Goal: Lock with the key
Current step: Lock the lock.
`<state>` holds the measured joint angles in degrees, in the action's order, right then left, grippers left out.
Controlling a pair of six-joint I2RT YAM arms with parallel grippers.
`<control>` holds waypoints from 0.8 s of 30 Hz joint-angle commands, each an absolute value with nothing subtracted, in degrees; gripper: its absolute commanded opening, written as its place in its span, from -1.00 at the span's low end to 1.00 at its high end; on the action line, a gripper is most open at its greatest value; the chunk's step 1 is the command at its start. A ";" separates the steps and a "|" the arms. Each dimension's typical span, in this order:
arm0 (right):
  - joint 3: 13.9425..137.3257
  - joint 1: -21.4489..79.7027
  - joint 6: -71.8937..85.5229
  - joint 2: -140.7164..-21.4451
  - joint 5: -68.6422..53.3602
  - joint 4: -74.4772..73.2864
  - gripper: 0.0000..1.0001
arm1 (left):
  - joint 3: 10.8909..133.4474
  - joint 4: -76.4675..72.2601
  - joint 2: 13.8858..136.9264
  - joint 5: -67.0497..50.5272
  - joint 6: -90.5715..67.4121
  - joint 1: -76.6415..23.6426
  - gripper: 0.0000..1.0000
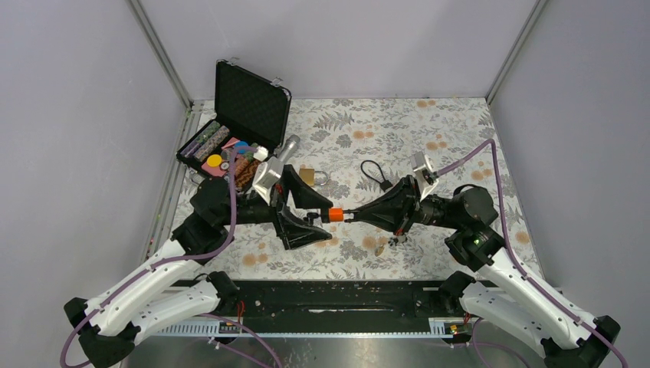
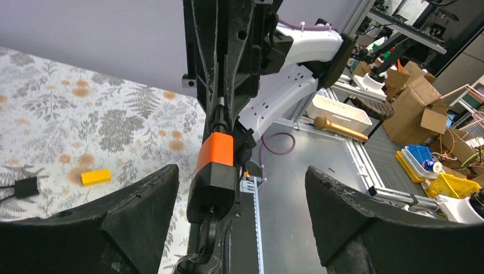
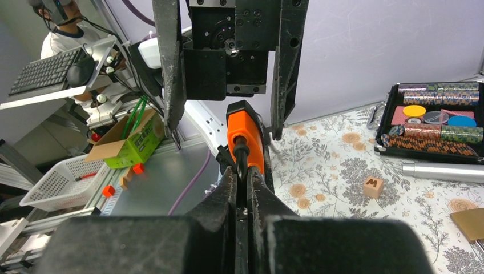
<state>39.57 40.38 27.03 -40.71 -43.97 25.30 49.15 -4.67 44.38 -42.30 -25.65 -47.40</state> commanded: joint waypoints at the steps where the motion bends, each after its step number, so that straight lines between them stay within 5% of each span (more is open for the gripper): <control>1: 41.49 40.24 30.46 -39.48 -41.60 33.06 -1.00 | 49.51 -13.57 44.82 -43.72 -27.67 -47.20 0.61; 9: 42.82 40.20 35.09 -41.17 -41.18 33.91 -1.00 | 49.20 -17.57 48.33 -45.11 -27.48 -47.14 0.21; 14: 42.73 40.23 35.59 -41.27 -39.64 33.81 -1.00 | 49.39 -17.06 49.67 -45.53 -27.65 -47.18 -0.29; 21: 42.45 40.25 35.58 -41.05 -37.02 33.40 -1.00 | 48.36 -15.95 48.92 -44.11 -26.98 -47.20 -0.23; 24: 42.47 40.25 35.64 -41.12 -36.79 33.31 -1.00 | 48.17 -15.83 48.65 -43.52 -26.98 -47.18 -0.40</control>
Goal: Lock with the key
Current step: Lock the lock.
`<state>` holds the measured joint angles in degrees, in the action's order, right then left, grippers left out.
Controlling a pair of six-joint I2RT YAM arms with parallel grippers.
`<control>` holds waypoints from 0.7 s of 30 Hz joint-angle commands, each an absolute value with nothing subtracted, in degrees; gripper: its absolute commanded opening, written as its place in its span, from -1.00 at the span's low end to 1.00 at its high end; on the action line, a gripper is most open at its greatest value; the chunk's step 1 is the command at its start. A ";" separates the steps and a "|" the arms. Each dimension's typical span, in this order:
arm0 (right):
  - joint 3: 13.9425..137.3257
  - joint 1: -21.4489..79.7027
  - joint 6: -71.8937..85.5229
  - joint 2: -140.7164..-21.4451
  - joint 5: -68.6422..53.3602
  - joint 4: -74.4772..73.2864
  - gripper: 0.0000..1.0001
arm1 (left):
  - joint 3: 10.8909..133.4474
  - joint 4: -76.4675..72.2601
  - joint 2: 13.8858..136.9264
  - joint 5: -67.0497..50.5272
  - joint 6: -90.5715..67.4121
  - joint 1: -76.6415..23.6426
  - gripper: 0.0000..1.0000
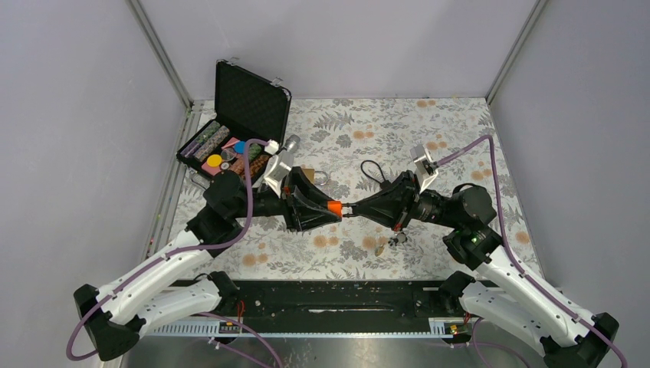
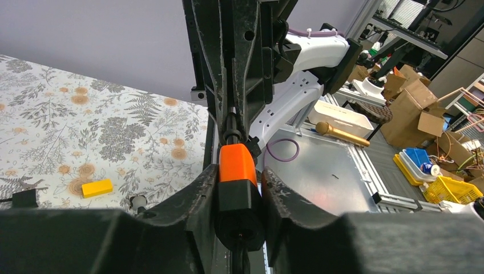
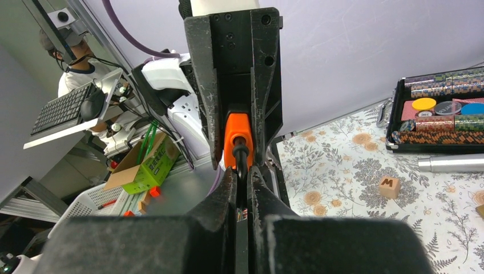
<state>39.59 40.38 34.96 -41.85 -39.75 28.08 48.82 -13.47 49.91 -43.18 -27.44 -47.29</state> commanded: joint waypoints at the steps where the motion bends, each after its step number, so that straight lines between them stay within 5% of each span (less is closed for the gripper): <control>1: 42.42 40.25 35.45 -41.13 -36.72 33.34 -1.00 | 48.12 -15.62 48.63 -43.24 -26.96 -47.20 -0.53; 4: 42.30 40.25 35.08 -41.18 -36.48 33.46 -1.00 | 48.03 -15.56 48.72 -42.62 -27.42 -47.20 -1.00; 21: 43.32 47.02 30.85 -48.50 -34.01 32.92 -1.00 | 50.38 -24.20 58.54 -45.36 -35.46 -47.28 -1.00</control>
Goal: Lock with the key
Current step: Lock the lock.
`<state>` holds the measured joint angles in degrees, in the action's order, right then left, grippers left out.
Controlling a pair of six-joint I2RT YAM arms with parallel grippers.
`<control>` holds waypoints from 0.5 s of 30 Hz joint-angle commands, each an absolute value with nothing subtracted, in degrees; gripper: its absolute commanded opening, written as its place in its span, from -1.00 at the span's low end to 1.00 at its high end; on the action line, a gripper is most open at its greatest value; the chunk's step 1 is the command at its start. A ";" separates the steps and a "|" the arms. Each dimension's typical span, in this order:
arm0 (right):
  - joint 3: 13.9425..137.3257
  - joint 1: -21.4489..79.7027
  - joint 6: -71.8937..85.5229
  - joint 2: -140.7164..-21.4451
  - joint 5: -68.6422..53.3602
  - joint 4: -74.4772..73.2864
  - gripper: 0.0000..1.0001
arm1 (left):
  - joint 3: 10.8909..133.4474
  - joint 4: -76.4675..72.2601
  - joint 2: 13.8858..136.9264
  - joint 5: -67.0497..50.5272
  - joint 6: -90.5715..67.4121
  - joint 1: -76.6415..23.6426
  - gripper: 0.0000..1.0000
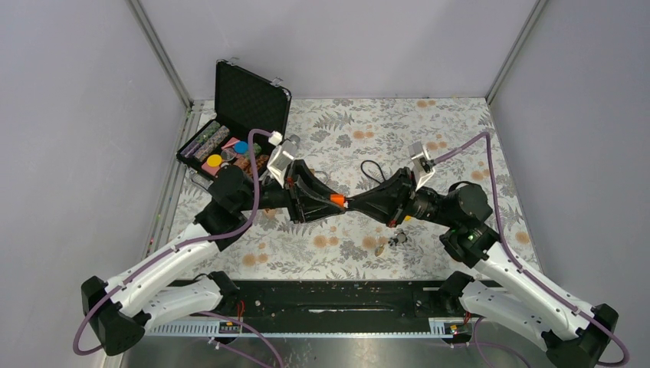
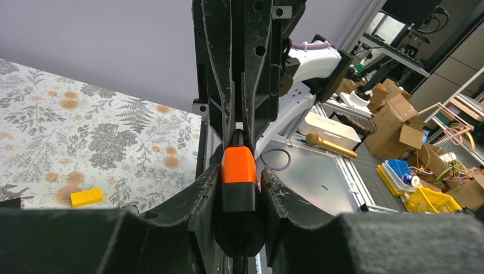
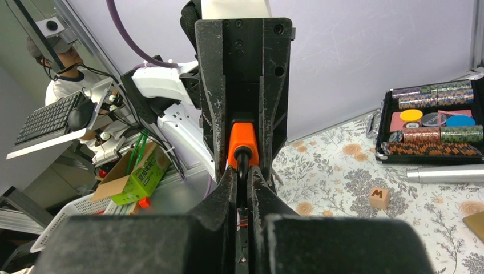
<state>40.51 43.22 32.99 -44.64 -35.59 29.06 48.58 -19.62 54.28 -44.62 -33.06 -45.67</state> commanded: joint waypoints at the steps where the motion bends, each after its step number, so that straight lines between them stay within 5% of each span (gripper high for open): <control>1: 43.32 47.28 30.93 -49.02 -33.86 33.14 -1.00 | 50.24 -24.78 58.72 -45.38 -35.84 -47.28 -1.00; 13: 43.90 49.48 26.73 -46.25 -25.98 25.14 -1.00 | 51.26 -15.52 55.17 -41.69 -30.15 -46.58 -1.00; 14: 44.65 49.41 25.09 -44.95 -24.55 21.75 -1.00 | 51.14 -13.86 54.29 -41.32 -28.85 -46.21 -0.86; 15: 45.56 49.40 23.47 -43.73 -23.45 17.90 -1.00 | 51.04 -12.24 53.31 -40.96 -27.44 -45.72 -0.43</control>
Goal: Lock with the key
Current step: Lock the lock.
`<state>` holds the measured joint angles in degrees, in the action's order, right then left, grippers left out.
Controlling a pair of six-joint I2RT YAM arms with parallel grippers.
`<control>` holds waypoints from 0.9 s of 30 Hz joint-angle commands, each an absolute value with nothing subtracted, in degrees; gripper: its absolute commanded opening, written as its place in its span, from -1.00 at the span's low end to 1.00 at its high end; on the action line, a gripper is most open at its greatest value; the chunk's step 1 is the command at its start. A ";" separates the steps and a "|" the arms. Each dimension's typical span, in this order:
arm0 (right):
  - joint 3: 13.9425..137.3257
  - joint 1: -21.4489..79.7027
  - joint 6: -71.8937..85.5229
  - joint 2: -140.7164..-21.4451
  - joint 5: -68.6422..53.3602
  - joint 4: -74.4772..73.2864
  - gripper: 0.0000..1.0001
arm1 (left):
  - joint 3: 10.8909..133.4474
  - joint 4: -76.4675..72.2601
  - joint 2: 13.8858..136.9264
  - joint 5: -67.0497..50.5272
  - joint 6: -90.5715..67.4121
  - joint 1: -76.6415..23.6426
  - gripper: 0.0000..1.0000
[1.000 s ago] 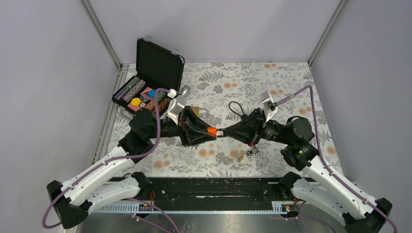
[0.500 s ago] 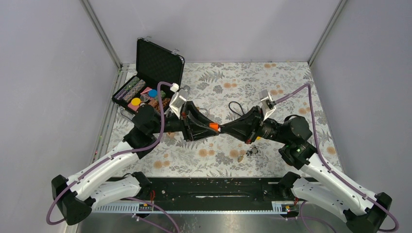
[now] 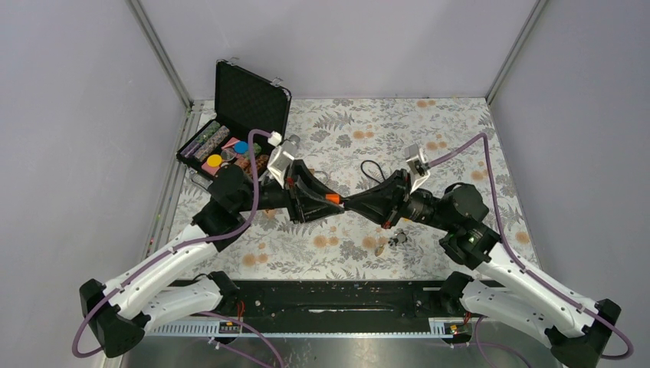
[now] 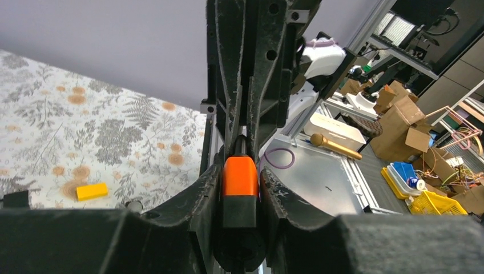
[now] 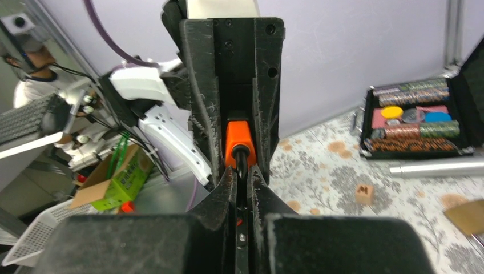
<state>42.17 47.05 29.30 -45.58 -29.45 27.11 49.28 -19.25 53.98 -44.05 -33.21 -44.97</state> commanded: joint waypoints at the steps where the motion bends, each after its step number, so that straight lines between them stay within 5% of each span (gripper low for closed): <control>1: 46.55 49.39 21.41 -42.75 -23.10 13.95 -1.00 | 50.91 -10.44 52.52 -40.85 -24.90 -45.44 -0.01; 4: 50.95 49.31 13.80 -41.52 -23.36 0.11 -1.00 | 50.58 -2.99 50.20 -36.60 -13.61 -45.05 0.64; 7: 55.39 49.31 6.80 -42.58 -25.85 -13.38 -1.00 | 49.99 1.15 49.97 -36.39 -4.93 -44.89 0.83; 15: 59.12 49.35 -5.46 -46.24 -31.25 -29.20 -1.00 | 54.86 11.38 59.91 -47.36 5.51 -45.00 0.80; 27: 58.97 49.31 -3.66 -52.96 -35.63 -22.16 -1.00 | 55.52 15.85 68.11 -51.98 11.08 -48.65 0.57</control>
